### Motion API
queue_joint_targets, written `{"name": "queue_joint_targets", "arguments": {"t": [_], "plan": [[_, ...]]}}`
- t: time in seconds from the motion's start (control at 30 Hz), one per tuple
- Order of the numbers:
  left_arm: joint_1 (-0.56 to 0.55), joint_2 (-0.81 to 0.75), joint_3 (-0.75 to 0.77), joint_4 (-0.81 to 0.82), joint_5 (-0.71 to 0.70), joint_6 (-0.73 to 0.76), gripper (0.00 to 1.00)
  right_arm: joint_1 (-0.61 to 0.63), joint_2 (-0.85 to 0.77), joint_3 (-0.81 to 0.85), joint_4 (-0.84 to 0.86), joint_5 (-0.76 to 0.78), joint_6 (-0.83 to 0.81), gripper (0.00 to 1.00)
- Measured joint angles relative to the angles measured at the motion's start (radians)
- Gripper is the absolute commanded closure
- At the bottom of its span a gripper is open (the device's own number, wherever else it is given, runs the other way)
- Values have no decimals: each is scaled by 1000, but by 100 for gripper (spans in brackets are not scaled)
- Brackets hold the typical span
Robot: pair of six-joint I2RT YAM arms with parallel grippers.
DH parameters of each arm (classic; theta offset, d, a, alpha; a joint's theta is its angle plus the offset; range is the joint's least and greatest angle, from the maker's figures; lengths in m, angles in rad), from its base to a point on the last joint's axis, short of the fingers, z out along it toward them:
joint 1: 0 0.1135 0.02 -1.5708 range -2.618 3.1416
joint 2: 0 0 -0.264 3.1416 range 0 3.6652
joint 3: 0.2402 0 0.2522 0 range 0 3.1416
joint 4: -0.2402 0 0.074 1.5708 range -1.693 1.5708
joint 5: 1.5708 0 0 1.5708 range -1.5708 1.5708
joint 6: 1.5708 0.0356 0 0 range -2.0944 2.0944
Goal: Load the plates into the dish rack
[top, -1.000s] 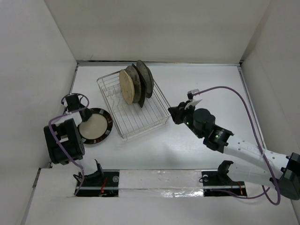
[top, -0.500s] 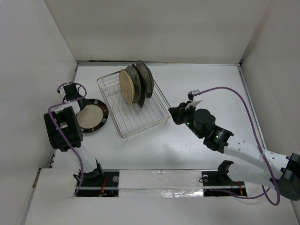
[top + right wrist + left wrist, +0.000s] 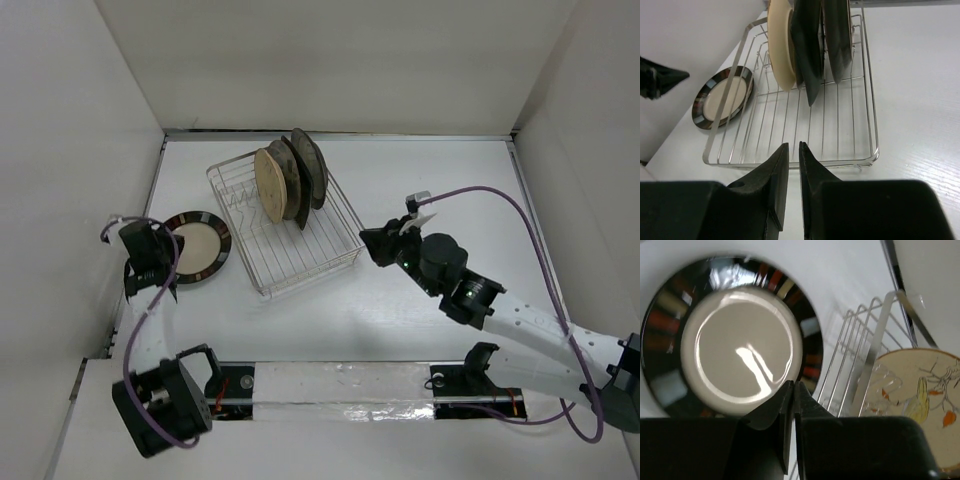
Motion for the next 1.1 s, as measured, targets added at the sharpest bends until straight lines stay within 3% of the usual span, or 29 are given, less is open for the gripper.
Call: {"name": "queue_joint_targets", "arguments": {"t": [0.07,0.13,0.37,0.47,0.77,1.1], "plan": [[6,-128,-90,-65,22,-56,80,0,-20,-2,1,-10,3,80],[-6,-228,-150,-144,36,-101,73,0,-39,-6,0,-18,5,80],[-35,-325,-263,-269,48,-213,33,-27,-82,-18,-1,-46,14,79],[-50,-351,-271,-326,12,-252,26,-46,-88,-19,-4,-64,19,79],[-58,-382,-354,-276,-110,-366,28,-89,-142,-31,-26,-115,27,77],[-58,-228,-457,38,-126,-480,34,-109,-107,-31,-26,-151,31,77]]}}
